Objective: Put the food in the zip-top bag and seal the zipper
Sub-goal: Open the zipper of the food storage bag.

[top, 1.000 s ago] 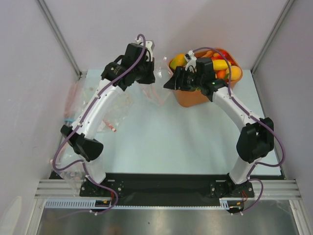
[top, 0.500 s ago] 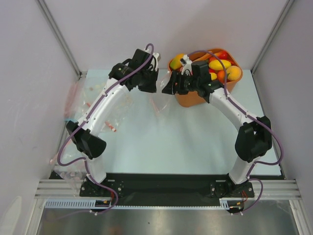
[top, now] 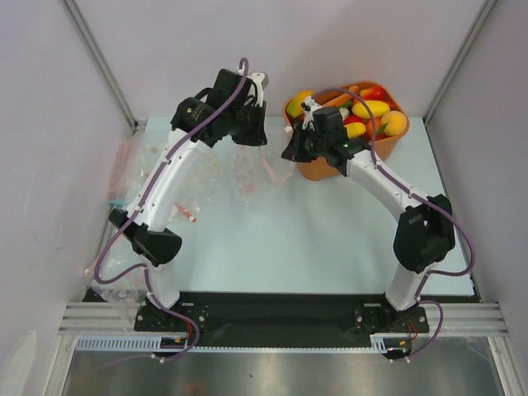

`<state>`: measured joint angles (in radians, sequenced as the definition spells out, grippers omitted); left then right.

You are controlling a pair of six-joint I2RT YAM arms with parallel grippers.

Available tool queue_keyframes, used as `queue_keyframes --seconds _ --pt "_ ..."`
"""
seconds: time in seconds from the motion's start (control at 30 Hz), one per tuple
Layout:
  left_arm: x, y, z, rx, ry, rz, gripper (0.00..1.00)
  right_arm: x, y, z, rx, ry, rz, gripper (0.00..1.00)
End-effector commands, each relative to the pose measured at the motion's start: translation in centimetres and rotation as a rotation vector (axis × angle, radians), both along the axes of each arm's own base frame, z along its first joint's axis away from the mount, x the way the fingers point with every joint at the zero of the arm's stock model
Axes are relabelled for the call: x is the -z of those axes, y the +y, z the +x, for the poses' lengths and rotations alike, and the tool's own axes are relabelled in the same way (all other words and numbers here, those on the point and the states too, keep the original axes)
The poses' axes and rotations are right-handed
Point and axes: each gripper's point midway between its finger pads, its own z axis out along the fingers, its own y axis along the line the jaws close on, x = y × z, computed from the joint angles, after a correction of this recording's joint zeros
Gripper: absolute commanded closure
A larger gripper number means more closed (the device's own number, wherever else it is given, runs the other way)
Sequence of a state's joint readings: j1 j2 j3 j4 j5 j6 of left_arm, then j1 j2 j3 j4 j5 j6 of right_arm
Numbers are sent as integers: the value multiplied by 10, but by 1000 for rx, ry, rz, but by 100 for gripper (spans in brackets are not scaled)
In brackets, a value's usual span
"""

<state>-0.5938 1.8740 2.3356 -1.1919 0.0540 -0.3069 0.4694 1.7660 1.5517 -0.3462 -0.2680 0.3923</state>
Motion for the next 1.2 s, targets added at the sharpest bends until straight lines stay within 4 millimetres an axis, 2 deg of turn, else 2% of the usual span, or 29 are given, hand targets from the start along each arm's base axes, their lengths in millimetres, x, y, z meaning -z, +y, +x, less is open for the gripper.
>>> queue_keyframes --seconds 0.0,0.03,0.13,0.17,0.23,0.27,0.3,0.37,0.43,0.5,0.63,0.77,0.87,0.93,0.97,1.03,1.07,1.1,1.13,1.17 --pt "-13 21 -8 -81 -15 39 100 13 27 0 -50 45 69 91" --pt "-9 22 -8 -84 -10 50 100 8 36 -4 -85 41 83 91" --pt "10 20 -6 -77 20 69 100 17 49 -10 -128 46 58 86" --pt "27 18 -9 -64 59 83 100 20 50 -11 -129 55 59 77" --pt "37 11 -2 -60 49 60 100 25 43 -8 -114 61 39 57" --pt "55 6 -6 -40 88 63 100 27 40 -7 -109 68 33 46" --pt "53 1 0 -37 60 35 100 30 36 -7 -103 82 23 42" --pt "68 -3 2 -32 78 36 100 30 23 -1 -71 84 5 34" --pt "73 -8 8 -31 72 28 100 28 8 6 -37 78 -5 29" --pt "77 -9 12 -35 68 26 100 15 3 7 -37 48 3 23" --pt "87 -10 20 -39 61 48 100 -2 -10 6 -60 -16 -2 19" --pt "85 -11 25 -42 46 54 100 -25 -28 6 -65 -63 57 18" --pt "78 -11 27 -48 23 38 99 -52 -50 16 -18 -136 74 18" --pt "78 -12 27 -64 15 12 100 -67 -70 25 39 -188 59 18" --pt "85 -10 25 -68 25 15 100 -73 -77 29 66 -209 49 15" --pt "75 -4 28 -121 -15 -7 100 -79 -101 42 169 -250 -2 11" --pt "83 4 28 -159 -16 16 100 -80 -109 48 214 -265 -18 0" --pt "68 8 28 -178 -64 -17 100 -80 -126 57 321 -280 -60 0" --pt "66 12 29 -210 -79 -29 100 -79 -135 63 378 -274 -55 0" --pt "76 22 29 -260 -85 -9 100 -80 -139 69 390 -292 -46 0"
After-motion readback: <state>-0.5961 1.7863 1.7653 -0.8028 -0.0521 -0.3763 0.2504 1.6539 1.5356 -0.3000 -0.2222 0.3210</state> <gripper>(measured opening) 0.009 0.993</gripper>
